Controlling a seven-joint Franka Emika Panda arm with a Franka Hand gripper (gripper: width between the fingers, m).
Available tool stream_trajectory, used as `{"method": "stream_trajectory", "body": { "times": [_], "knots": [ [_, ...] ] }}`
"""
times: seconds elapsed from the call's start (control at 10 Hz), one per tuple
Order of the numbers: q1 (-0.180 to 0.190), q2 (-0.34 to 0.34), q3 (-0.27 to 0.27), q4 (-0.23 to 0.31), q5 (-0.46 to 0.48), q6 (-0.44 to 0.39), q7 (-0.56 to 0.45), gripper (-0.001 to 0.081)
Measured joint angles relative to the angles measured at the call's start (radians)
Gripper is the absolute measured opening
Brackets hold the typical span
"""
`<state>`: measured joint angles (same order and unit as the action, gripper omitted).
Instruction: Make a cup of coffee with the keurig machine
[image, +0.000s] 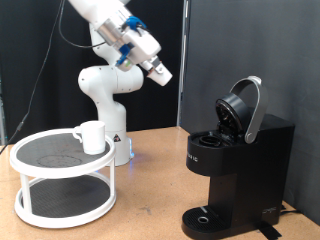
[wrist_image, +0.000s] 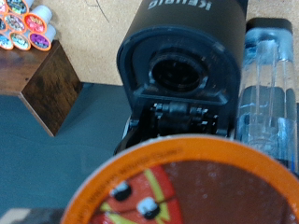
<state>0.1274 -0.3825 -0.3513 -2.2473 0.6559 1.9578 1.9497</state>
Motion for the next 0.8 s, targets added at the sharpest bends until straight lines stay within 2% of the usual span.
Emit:
{"method": "stream_trajectory", "body": {
  "times": [0.4,0.8],
  "knots": [
    [0.038,0.026,0.058,0.056,0.015,-0.001,0.032,0.0401],
    [0.04,0.026,0.085,0.059,0.008,0.01,0.042,0.0401]
  ]
}}
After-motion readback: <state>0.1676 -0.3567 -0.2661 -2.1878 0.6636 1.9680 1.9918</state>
